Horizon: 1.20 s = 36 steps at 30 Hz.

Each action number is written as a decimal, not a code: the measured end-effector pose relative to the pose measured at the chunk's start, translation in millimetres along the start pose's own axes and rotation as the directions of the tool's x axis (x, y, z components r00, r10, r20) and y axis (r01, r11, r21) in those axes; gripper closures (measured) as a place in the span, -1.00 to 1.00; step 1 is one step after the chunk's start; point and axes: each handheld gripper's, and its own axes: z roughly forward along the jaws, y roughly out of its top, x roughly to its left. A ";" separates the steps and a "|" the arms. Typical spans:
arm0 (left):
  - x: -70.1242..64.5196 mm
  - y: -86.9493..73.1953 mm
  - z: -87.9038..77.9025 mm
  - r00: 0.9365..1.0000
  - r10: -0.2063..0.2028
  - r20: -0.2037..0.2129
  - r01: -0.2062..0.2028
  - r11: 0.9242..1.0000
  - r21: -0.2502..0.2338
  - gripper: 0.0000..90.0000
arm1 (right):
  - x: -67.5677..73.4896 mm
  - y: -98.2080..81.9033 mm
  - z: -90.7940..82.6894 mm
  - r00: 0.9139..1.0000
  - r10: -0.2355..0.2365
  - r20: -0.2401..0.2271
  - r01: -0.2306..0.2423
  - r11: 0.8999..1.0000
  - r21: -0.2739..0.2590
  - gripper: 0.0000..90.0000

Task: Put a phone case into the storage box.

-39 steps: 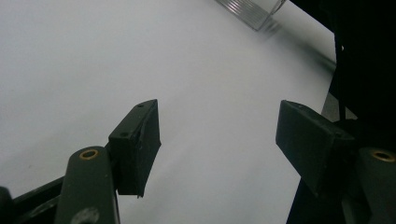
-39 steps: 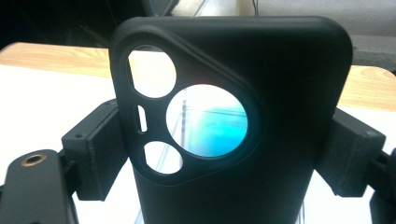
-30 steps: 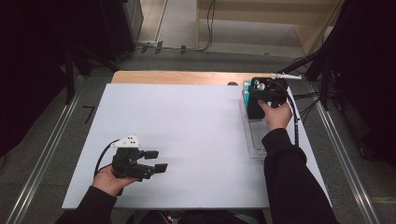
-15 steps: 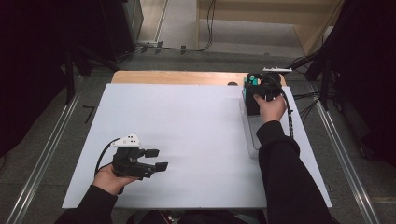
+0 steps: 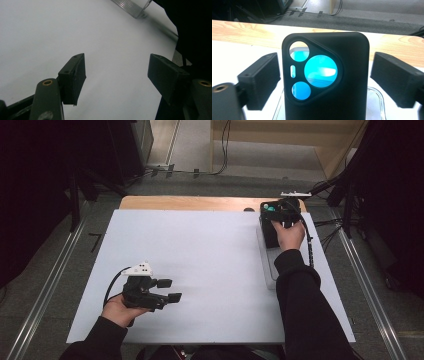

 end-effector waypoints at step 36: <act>7.5 4.3 2.2 1.000 -0.018 0.003 0.018 1.000 0.013 -0.31 | 54.1 -28.5 -93.4 0.921 -0.062 -0.386 0.104 0.991 0.089 -0.67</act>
